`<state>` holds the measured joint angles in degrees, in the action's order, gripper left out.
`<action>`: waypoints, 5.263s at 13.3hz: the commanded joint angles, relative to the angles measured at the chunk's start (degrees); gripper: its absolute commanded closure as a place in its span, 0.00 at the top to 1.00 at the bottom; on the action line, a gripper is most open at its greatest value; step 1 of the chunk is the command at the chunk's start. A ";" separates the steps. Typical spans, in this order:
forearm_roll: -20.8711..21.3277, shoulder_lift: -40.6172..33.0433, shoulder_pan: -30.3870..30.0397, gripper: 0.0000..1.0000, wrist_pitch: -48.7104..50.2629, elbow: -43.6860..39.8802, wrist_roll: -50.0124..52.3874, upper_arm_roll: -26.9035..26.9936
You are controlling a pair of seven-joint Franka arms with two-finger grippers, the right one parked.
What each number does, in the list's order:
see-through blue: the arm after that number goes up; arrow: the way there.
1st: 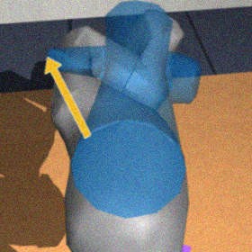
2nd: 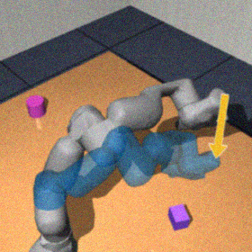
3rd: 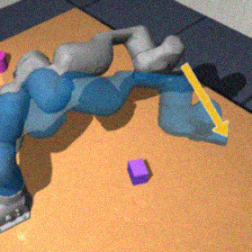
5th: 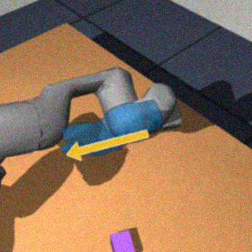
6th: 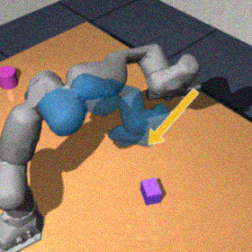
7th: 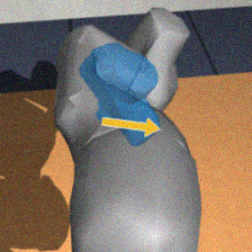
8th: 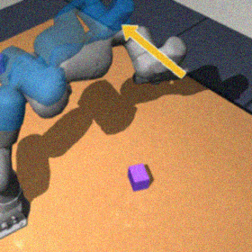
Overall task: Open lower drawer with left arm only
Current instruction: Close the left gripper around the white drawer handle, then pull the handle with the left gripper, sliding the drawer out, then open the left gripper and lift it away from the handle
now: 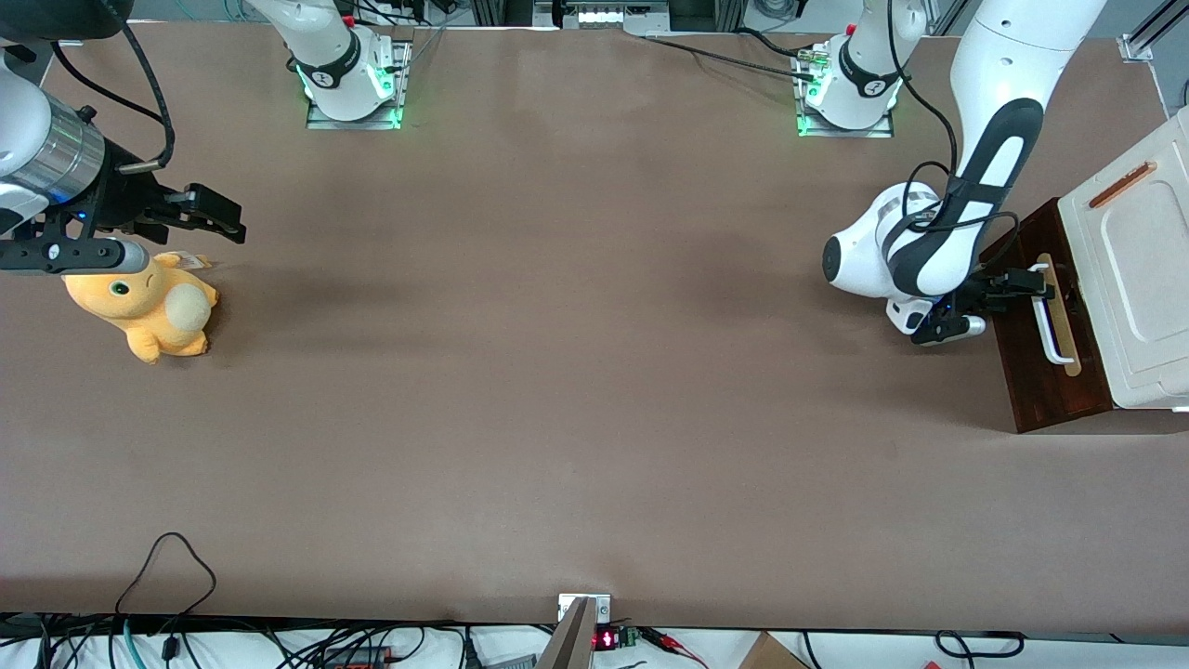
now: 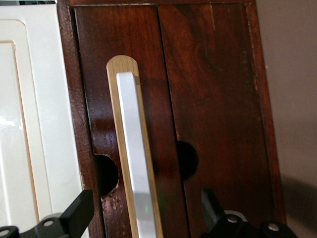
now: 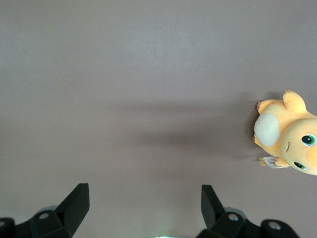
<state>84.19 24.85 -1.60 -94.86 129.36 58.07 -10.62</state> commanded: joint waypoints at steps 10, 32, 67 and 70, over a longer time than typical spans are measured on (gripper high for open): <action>3.62 1.08 0.54 0.56 -2.70 -0.78 1.17 3.33; -2.09 0.20 3.53 0.00 -0.85 -0.95 1.17 -6.16; -75.81 -20.80 3.00 1.00 13.12 -45.86 -50.23 2.07; -83.81 -21.86 3.00 1.00 12.60 -45.78 -54.72 9.72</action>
<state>4.89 3.53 1.33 -82.71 84.03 6.82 -4.63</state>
